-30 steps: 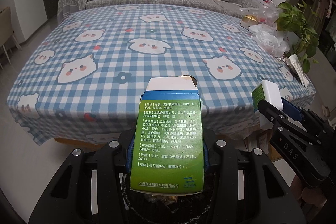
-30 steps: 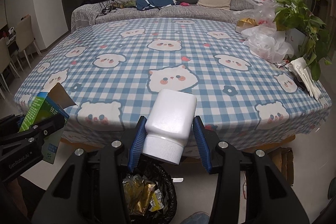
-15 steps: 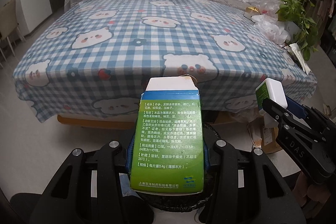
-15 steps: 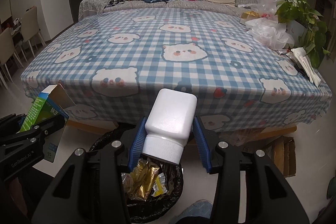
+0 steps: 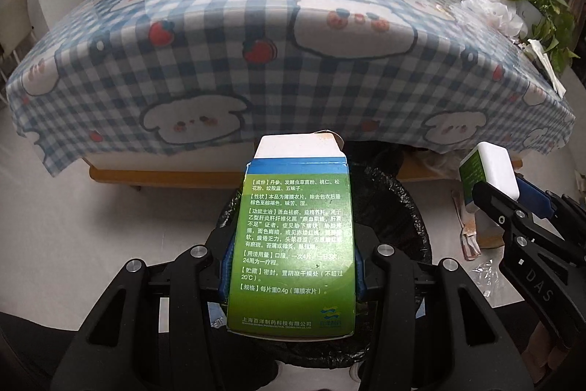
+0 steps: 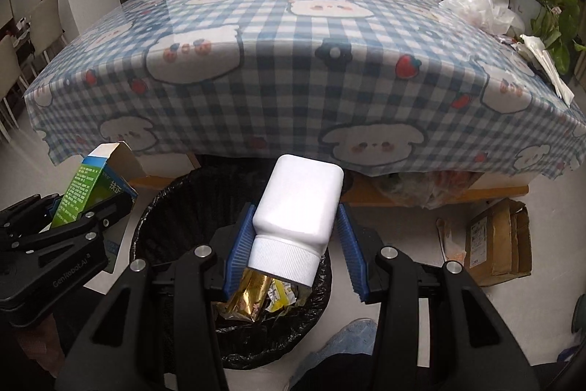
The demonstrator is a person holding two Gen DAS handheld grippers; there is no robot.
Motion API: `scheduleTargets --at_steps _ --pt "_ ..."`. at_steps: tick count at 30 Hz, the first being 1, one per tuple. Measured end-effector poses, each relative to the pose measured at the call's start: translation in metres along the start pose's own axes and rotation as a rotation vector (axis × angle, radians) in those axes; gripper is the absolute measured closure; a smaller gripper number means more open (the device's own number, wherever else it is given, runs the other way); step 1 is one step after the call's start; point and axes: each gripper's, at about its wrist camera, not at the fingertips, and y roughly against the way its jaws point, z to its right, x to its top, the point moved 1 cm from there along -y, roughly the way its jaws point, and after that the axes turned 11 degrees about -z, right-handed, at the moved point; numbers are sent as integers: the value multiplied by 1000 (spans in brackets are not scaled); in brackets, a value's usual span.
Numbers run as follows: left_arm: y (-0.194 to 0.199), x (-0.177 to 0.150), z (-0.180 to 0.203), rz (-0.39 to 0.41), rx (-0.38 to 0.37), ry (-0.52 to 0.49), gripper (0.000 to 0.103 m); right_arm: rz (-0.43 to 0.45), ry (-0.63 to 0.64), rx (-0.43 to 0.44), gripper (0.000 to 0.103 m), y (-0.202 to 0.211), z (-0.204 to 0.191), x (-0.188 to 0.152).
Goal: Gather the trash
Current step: 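Open the left tool to drop the green box into the bin, then open the right tool to drop the white bottle into the bin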
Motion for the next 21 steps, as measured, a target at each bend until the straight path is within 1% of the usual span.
scheduleTargets --at_steps 3,7,12,15,17,18,21 --pt "-12 -2 2 -18 -17 12 58 -28 -11 5 59 -13 2 -5" --pt "-21 -2 10 -27 -17 -2 58 -45 -27 0 59 -23 8 -10" --pt "-25 -2 23 -23 -34 -26 57 -51 -54 -8 59 -26 23 -15" --pt "-26 -2 28 -17 -34 -34 55 -53 -72 -7 59 -26 30 -16" --pt "-26 -2 30 -15 -19 -45 47 -54 -75 -7 59 -27 33 -17" --pt "-27 -2 29 -15 -13 -48 39 -54 -75 -6 59 -27 34 -17" --pt "-28 -2 23 -21 -3 -49 34 -57 -71 -3 59 -28 32 -17"
